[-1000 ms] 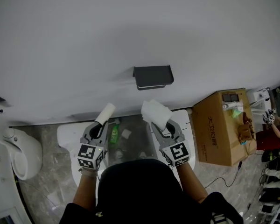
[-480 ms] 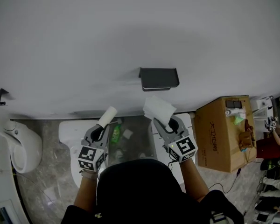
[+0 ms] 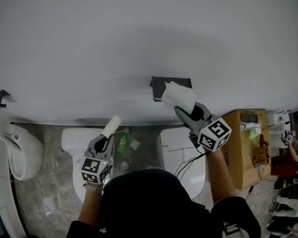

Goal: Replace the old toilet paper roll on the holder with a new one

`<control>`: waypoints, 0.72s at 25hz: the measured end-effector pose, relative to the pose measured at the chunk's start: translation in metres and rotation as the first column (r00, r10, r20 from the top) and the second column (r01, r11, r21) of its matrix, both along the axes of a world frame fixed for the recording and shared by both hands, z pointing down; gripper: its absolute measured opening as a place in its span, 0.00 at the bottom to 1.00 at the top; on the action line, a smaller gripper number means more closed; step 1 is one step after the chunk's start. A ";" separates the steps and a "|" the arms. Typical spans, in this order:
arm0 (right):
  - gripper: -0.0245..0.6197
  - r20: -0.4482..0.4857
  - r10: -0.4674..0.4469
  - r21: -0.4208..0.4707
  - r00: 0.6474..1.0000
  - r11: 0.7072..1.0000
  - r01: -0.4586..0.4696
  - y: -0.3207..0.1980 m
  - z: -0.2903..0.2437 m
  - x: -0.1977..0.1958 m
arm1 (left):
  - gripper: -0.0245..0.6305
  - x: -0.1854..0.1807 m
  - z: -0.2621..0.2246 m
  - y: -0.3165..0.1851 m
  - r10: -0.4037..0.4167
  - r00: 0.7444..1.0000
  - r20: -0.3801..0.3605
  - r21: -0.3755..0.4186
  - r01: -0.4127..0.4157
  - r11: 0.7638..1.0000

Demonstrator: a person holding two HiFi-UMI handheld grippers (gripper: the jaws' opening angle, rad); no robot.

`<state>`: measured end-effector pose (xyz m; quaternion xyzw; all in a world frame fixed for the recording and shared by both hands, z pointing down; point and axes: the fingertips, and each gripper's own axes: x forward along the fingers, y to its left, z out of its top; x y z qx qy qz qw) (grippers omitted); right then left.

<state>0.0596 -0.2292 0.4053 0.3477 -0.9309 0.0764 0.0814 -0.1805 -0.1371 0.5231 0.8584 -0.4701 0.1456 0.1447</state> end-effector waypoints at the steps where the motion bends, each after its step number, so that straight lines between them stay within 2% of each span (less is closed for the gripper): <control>1: 0.25 0.000 -0.015 -0.021 1.000 1.000 0.015 -0.007 0.000 0.001 | 0.09 -0.001 0.000 -0.002 -0.007 1.000 0.001 0.000 0.007 1.000; 6: 0.25 -0.008 -0.108 -0.123 0.994 0.987 0.106 -0.034 0.005 -0.003 | 0.09 -0.005 0.000 -0.008 -0.045 0.999 0.000 -0.001 0.045 0.999; 9: 0.25 0.028 -0.141 -0.190 0.990 0.971 0.143 -0.045 0.006 -0.004 | 0.09 -0.007 0.002 -0.009 -0.067 0.998 0.000 -0.004 0.067 0.998; 14: 0.25 0.112 -0.165 -0.283 0.980 0.940 0.190 -0.065 0.004 0.000 | 0.09 -0.005 0.005 -0.012 -0.090 0.996 0.002 -0.012 0.090 0.996; 18: 0.26 0.126 -0.175 -0.312 0.976 0.928 0.206 -0.077 0.003 0.007 | 0.09 0.000 0.005 -0.013 -0.101 0.995 0.005 -0.015 0.101 0.995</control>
